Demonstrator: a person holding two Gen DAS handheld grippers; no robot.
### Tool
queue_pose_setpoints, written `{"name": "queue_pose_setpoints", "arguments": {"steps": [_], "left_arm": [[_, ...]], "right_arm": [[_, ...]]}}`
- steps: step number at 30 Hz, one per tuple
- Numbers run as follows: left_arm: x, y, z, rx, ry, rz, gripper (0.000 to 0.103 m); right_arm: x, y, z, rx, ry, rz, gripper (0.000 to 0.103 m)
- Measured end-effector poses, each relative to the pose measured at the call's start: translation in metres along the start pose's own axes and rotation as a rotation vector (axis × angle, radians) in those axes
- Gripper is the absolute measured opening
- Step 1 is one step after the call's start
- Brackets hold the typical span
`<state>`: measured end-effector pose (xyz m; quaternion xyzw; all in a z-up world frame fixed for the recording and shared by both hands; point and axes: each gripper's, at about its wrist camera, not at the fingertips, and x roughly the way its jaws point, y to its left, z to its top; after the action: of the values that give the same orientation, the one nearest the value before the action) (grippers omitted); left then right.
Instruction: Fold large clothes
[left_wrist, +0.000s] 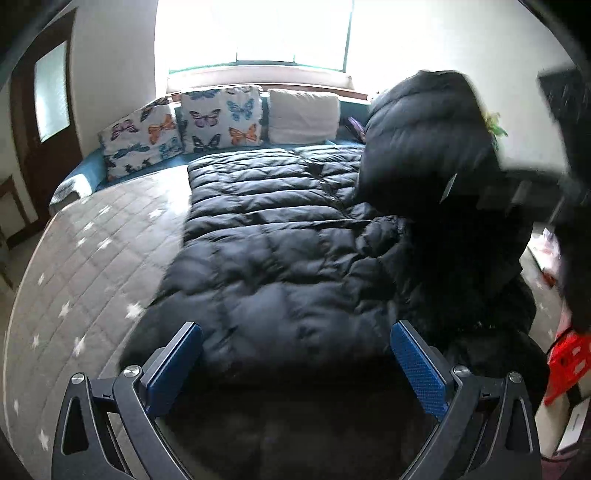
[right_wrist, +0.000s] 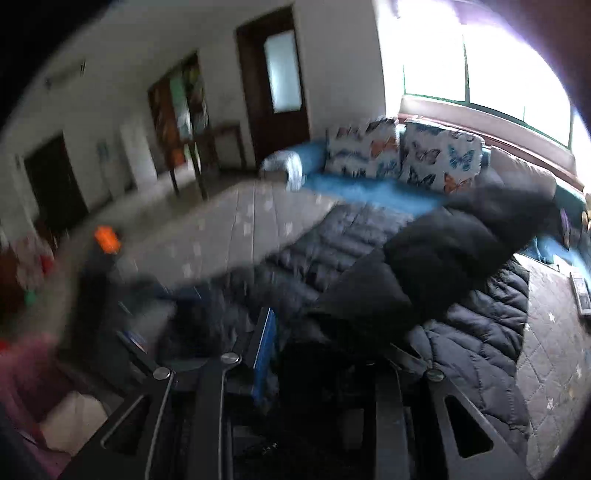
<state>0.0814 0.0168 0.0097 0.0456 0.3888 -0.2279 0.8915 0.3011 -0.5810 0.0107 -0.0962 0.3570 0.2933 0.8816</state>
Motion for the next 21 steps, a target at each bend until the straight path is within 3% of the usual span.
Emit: {"name": "queue_pose_setpoints", "arguments": {"steps": [2, 4, 13, 15, 17, 21], "left_arm": [[-0.011, 0.010, -0.008, -0.031, -0.012, 0.001, 0.103], [-0.017, 0.018, -0.014, -0.061, -0.014, 0.011, 0.103], [-0.040, 0.051, -0.022, -0.189, -0.043, -0.011, 0.103], [-0.047, 0.055, -0.018, -0.218, -0.066, -0.037, 0.103], [-0.052, 0.056, -0.013, -0.233, -0.083, -0.046, 0.103], [-0.065, 0.054, -0.004, -0.230, -0.110, -0.032, 0.103]], "right_arm": [[0.024, 0.005, -0.008, -0.029, 0.102, 0.019, 0.033], [0.028, 0.016, -0.015, -0.057, 0.145, 0.020, 0.036], [-0.002, 0.023, -0.006, -0.020, 0.080, 0.080, 0.050], [0.020, 0.035, -0.003, 0.004, 0.091, 0.102, 0.051], [0.044, 0.035, -0.007, 0.054, 0.136, 0.185, 0.051], [0.058, 0.045, -0.008, 0.054, 0.160, 0.203, 0.051]]}}
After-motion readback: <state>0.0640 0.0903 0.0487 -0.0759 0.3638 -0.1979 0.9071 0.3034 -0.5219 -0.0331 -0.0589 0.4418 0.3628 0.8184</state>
